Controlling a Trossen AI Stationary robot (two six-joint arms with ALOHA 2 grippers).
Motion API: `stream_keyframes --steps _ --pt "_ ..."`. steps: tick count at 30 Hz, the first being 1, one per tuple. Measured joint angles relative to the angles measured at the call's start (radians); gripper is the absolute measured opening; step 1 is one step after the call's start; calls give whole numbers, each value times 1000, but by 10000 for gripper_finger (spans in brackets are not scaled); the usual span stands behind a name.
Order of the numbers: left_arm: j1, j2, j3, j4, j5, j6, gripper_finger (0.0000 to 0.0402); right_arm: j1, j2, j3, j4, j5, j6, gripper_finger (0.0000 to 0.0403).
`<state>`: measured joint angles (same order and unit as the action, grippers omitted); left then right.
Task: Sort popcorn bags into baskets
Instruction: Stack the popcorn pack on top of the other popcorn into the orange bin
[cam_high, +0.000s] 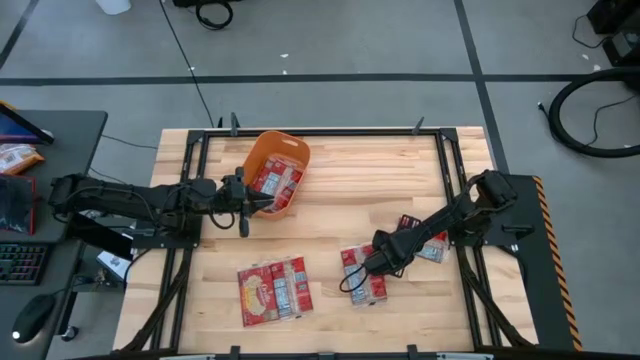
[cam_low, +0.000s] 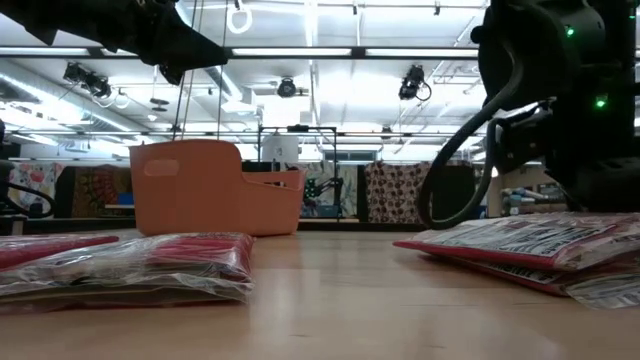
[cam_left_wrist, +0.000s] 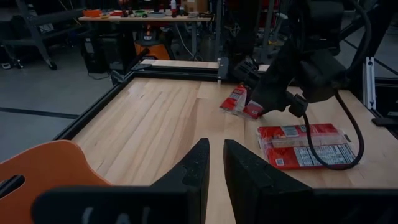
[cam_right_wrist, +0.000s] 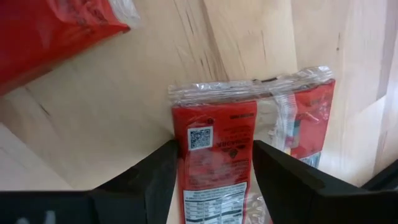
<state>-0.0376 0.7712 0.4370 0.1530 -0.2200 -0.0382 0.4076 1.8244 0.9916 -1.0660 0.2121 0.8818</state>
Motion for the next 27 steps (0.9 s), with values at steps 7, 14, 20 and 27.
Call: stream_keyframes --steps 7,14,20,27 --pt "0 0 0 0 0 0 52 0 1 -15 26 -3 -1 171" --pt "0 0 0 0 0 -1 52 0 3 -16 58 -24 -46 59" --pt "0 0 0 0 0 0 52 0 9 10 30 22 -85 14" --pt "0 0 0 0 0 -1 52 3 10 130 -121 116 -135 6"
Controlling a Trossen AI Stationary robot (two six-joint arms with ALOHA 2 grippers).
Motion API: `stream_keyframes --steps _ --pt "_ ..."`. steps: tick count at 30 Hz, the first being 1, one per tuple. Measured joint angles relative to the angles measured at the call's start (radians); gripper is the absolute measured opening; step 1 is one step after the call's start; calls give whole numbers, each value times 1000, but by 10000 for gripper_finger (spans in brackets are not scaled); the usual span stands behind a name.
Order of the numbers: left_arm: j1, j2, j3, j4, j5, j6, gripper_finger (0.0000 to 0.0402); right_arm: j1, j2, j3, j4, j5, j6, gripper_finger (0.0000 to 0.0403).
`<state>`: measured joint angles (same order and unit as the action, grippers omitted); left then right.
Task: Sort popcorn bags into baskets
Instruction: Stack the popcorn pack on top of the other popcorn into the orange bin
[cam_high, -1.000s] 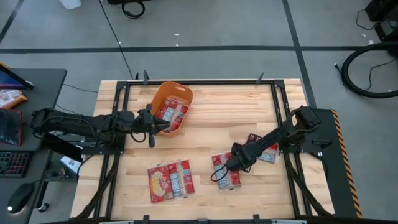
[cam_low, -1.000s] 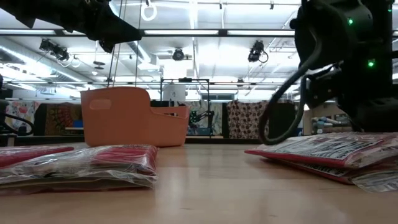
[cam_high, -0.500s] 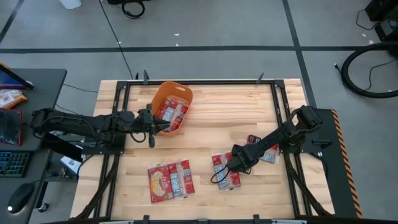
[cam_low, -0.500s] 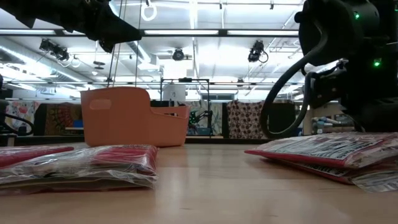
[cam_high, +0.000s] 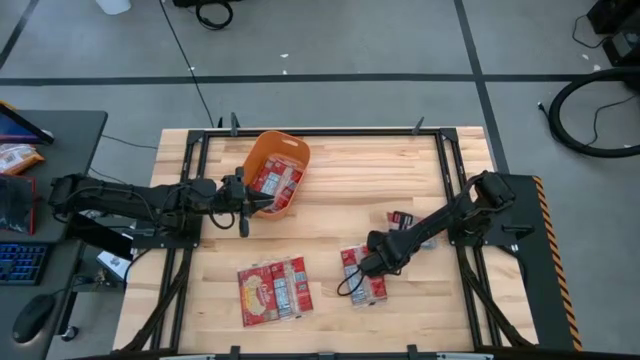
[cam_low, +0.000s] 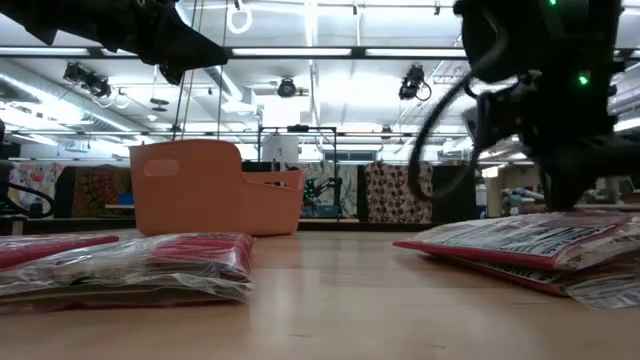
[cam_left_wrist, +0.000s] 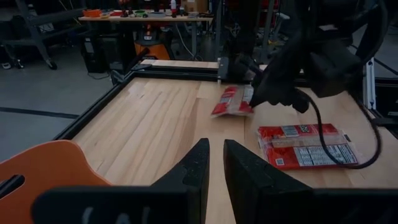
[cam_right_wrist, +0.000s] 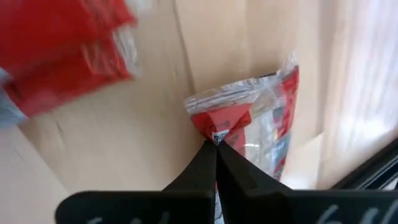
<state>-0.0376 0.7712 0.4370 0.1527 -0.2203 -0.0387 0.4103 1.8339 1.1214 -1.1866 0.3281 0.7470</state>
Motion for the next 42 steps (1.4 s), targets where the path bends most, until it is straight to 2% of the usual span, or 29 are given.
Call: stream_keyframes --steps 8,15,22,30,36,42 --pt "0 0 0 -1 0 0 52 0 -2 102 -95 128 -20 4" --pt "0 0 0 0 0 0 52 1 -2 141 -101 198 -58 3" --pt "0 0 0 0 0 0 52 1 -3 208 -110 339 -111 2" --pt "0 0 0 0 0 0 52 -8 -3 354 -107 518 -241 2" --pt "0 0 0 0 0 0 52 -29 -4 427 5 646 -415 2" --pt "0 0 0 0 0 0 52 -79 -15 429 228 626 -639 2"
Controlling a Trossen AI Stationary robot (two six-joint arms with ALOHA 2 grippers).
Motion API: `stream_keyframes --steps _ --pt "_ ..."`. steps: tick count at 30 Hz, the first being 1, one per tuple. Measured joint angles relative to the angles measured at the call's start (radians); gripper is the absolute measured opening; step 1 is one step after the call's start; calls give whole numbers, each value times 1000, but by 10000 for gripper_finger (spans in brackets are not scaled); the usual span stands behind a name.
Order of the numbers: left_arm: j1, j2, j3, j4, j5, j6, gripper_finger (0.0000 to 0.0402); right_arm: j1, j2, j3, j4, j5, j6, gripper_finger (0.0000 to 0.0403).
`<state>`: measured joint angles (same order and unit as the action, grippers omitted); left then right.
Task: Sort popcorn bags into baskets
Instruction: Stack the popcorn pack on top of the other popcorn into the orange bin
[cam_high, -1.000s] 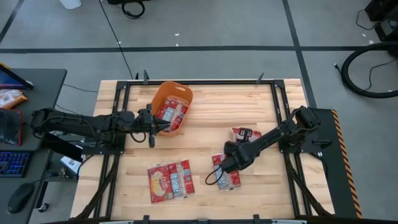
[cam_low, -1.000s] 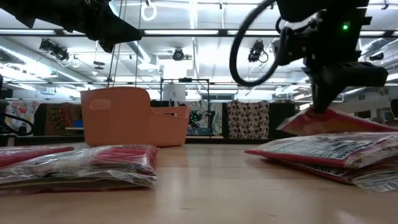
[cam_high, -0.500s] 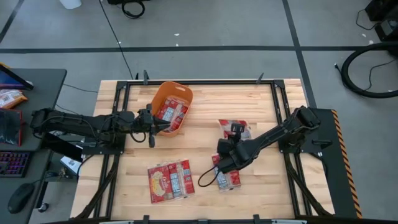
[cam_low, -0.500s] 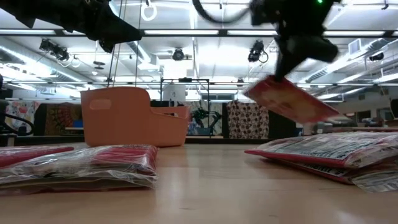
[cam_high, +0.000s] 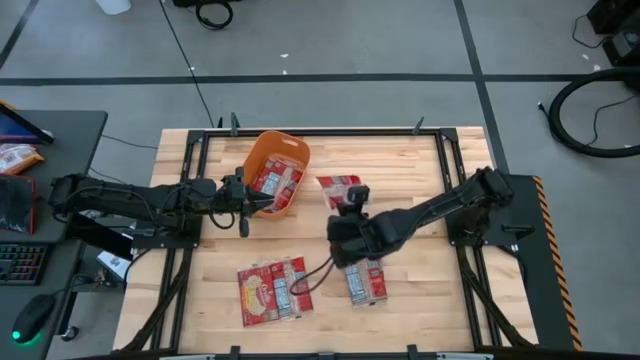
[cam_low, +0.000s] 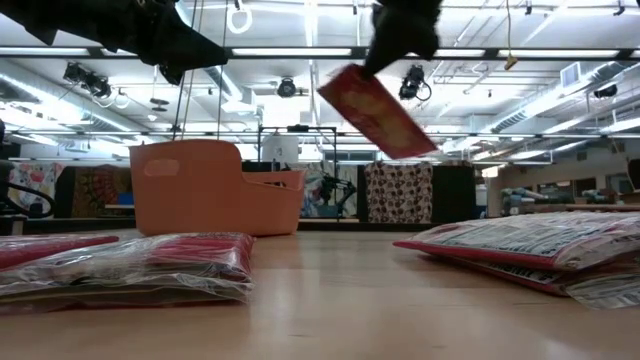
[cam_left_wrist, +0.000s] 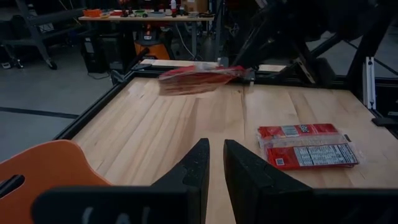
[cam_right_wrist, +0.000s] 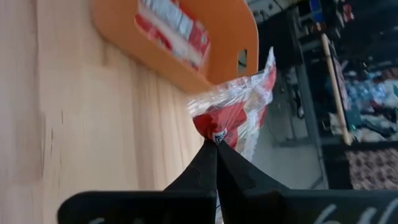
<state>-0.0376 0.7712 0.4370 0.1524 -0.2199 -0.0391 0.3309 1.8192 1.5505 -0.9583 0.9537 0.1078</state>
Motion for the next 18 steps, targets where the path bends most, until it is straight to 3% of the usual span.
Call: stream_keyframes --steps 4,11,18 --pt "0 0 0 0 0 0 52 -42 -23 0 186 -60 -174 1" --pt "0 -6 -1 6 5 6 52 -137 -36 0 530 -291 -416 1" --pt "-2 -98 -1 32 138 49 52 -244 -36 0 754 -533 -478 1"
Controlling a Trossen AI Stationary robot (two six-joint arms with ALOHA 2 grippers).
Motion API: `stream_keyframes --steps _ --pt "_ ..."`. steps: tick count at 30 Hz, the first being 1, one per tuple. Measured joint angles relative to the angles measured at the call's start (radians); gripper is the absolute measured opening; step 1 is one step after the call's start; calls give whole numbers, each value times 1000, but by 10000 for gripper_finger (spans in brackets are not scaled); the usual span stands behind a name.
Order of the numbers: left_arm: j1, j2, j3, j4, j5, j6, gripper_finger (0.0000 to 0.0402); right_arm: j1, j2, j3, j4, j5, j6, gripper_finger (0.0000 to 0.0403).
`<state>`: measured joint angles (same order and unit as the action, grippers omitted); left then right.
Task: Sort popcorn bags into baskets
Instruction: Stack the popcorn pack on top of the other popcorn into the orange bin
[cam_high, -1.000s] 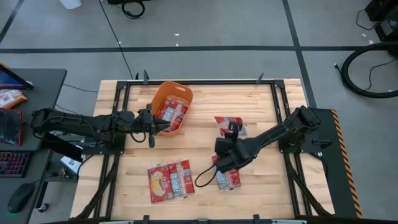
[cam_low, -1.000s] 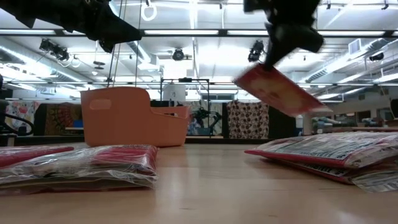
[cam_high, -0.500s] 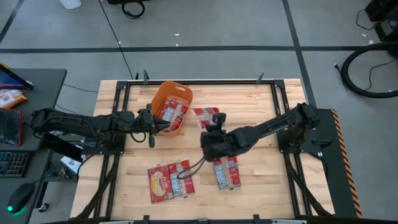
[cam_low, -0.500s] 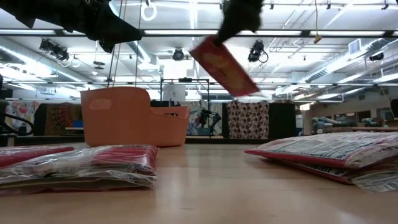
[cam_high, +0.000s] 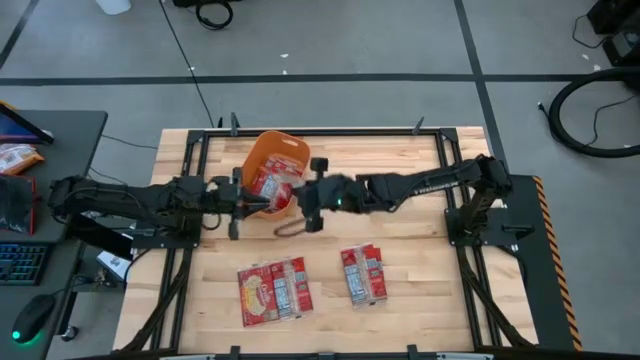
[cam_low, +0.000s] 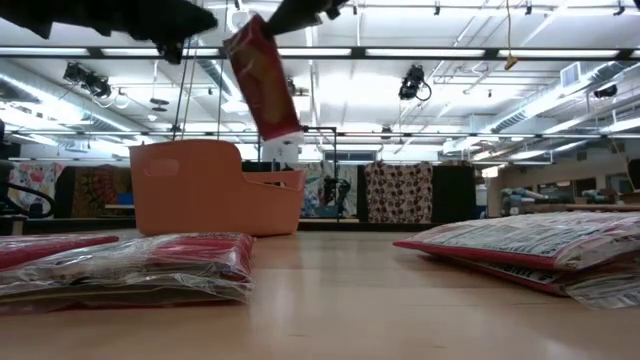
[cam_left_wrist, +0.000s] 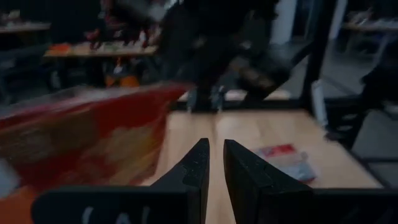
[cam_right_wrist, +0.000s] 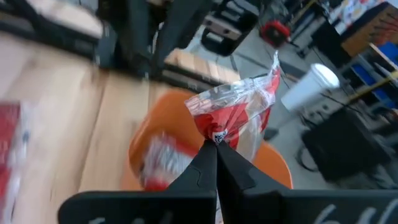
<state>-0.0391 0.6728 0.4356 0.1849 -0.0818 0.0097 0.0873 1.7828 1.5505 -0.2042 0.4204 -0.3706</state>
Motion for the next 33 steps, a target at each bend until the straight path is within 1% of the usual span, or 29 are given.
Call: stream_keyframes --steps 2,6,12,15,20,22,27,29,33 --pt "-5 -36 0 -10 27 1 52 -27 0 0 44 -62 0 1" --pt "-42 -97 0 -52 36 4 52 -67 14 -11 117 -151 2 1" --pt "-126 -134 0 -67 36 31 52 -109 38 -111 406 -271 4 1" --pt "-162 -138 0 -68 37 48 52 -133 60 -143 499 -327 5 1" --pt "-208 -145 0 -87 36 49 52 -185 123 -143 623 -525 60 1" --pt "-220 -145 0 -109 36 49 52 -207 156 -143 657 -588 91 1" --pt "-229 -145 0 -115 35 47 52 -270 228 -143 706 -636 191 1" --pt "-229 -144 0 -117 35 47 52 -305 251 -143 713 -657 268 2" --pt "-229 -144 0 -117 35 47 52 -376 290 -143 672 -654 452 17"
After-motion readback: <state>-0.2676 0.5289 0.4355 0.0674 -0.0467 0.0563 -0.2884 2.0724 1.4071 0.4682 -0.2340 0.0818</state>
